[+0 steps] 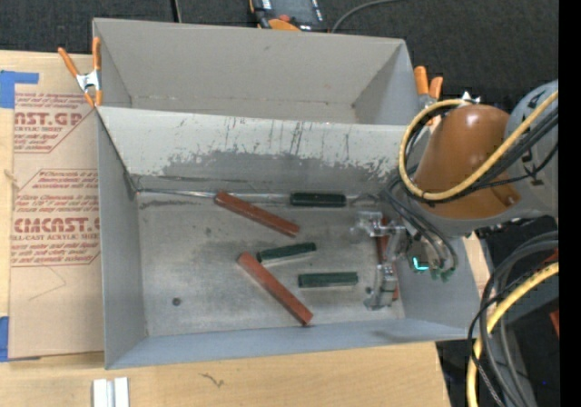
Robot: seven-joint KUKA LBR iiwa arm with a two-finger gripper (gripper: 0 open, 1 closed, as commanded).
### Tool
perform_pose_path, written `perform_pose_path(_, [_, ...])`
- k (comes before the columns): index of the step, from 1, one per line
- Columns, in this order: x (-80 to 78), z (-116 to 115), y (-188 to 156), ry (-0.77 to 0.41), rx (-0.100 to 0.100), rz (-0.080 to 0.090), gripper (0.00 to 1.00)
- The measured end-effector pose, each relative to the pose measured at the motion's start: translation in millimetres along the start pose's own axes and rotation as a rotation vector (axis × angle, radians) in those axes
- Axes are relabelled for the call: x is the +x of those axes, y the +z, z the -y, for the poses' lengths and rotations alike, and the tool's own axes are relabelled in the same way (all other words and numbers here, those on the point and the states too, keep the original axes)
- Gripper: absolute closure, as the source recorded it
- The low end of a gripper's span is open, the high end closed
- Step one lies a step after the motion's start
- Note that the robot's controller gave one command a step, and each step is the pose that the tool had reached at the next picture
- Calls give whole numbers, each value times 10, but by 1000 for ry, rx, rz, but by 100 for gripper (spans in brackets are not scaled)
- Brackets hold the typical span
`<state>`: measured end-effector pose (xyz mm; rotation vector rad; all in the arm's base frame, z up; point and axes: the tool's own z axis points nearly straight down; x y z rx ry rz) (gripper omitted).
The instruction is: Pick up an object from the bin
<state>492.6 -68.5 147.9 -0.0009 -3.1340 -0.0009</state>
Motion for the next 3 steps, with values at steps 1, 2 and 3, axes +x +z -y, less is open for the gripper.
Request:
perform_pose_path(1, [-184, -75, 816, -132, 0, 3, 0])
perform_pose_path(2, [-196, -71, 779, -132, 1, 7, 100])
perform_pose_path(3, [-125, -185, -536, -161, 2, 16, 100])
